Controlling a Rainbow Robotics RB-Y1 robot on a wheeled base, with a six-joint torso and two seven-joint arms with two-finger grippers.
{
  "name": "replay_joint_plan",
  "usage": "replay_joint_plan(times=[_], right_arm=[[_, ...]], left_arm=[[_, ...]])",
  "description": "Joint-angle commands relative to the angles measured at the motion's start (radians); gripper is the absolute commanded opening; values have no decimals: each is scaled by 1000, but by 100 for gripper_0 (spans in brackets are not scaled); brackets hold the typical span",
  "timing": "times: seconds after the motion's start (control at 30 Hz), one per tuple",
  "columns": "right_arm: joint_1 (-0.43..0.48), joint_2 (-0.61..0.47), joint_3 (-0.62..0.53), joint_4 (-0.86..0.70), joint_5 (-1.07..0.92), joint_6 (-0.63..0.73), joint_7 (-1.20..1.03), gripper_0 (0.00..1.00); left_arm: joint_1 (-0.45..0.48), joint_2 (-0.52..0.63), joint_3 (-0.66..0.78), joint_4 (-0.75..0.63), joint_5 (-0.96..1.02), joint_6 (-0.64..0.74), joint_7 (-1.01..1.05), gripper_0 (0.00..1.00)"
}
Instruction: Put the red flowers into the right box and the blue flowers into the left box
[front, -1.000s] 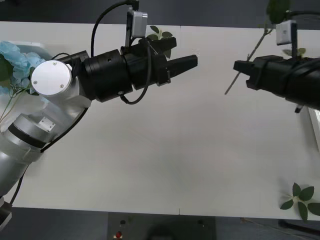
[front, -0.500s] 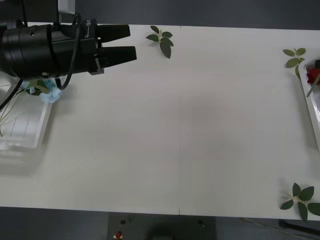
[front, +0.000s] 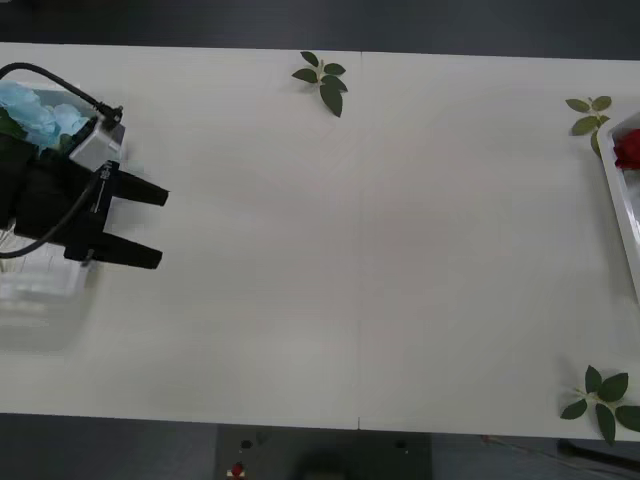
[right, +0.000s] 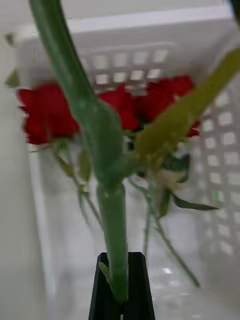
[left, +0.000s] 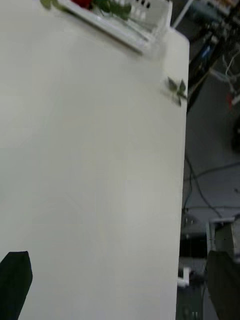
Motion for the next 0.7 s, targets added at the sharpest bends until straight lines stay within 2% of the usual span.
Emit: replay_joint_plan(times=[0.03,0.17,0.3,0.33,0.4,0.47,0.63,0.67,0.7], right_arm=[[-21,21,-6,107,88,5,15,0],[-21,84,-8,222,171,-4,19,0],[-21,160,-8,288,263,-49,24,0],[-21,177,-8,295,280,-57,24,0],[-21,211,-8,301,312,-78,25,0],[-21,242,-8,301,347,-103,25,0],[-21,285,-8,292,386,-144,25,0],[-21,289,-6,291,389,-156,28,8],[-21,292,-6,291,393,-170,30,32]], left_arm=[[15,15,86,-11,-20,116,62,100],[21,12,86,-12,29,211,66,100],[26,13,84,-73,61,294,89,100],[26,13,84,-90,64,305,114,94],[30,15,82,-127,64,305,166,89],[37,16,79,-176,56,283,233,89],[37,16,79,-176,56,283,233,89],[37,16,79,-176,56,283,233,88],[37,16,79,-176,56,283,233,89]])
